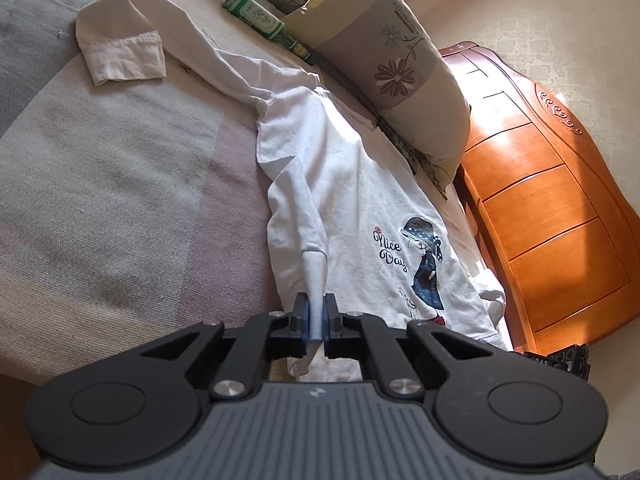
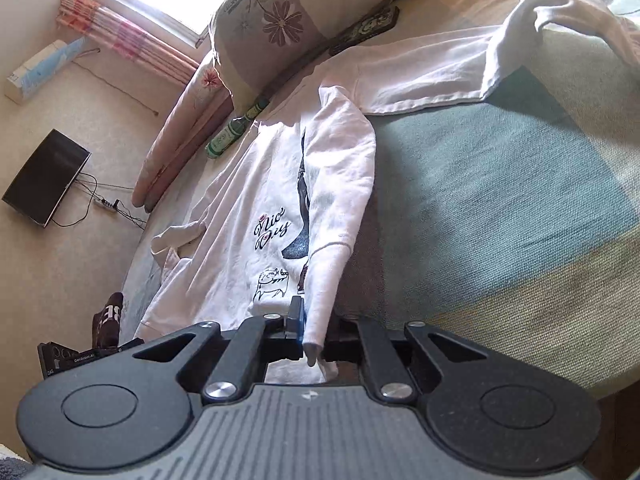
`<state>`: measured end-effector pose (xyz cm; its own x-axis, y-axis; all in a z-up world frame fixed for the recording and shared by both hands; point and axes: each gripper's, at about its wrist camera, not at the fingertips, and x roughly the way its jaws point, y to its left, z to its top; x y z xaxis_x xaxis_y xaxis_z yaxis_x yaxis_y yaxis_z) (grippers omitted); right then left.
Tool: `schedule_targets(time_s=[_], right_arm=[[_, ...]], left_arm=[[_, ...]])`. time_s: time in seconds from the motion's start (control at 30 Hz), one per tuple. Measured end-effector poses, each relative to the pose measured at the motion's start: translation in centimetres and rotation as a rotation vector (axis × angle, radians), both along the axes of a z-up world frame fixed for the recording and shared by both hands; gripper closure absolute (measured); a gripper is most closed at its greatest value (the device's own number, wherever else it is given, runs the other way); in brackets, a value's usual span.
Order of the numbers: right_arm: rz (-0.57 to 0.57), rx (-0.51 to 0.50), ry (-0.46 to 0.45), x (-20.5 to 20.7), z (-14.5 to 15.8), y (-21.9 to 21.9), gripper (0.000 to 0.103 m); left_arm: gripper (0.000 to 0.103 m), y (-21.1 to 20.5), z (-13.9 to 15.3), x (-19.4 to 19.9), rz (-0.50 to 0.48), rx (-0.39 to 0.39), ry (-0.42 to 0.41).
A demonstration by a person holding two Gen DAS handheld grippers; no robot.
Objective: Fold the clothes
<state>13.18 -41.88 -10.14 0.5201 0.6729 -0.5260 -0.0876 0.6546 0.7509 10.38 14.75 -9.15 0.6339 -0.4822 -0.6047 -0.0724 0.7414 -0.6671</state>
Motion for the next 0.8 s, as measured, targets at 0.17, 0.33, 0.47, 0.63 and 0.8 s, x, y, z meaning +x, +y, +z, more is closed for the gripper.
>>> schedule_targets(time_s=[0.17, 0.33, 0.47, 0.63, 0.8], right_arm=[[-0.068, 0.073, 0.027, 0.6, -2.0, -1.1, 0.070], [-0.093, 0.043, 0.042, 1.3, -2.9, -0.4, 0.086], [-0.066, -0.026, -0.047, 0.8, 0.1, 0.6, 0.095], [-0.013, -0.109, -0.151, -1.0, 5.1, 1.3, 0.095], [0.030, -0.194, -0.083, -2.4, 4.8, 1.6, 0.095]], left_arm=[[0.088, -0.5, -1.4, 0.4, -0.010, 0.045, 0.029], [0.103, -0.9, -2.2, 1.2, 0.001, 0.085, 0.043], [0.103, -0.9, 0.8, 0.1, -0.017, 0.083, -0.043], [0.103, -0.5, 5.4, -1.7, -0.033, 0.081, -0.137], [0.101, -0.4, 4.2, -2.9, -0.056, 0.107, -0.062]])
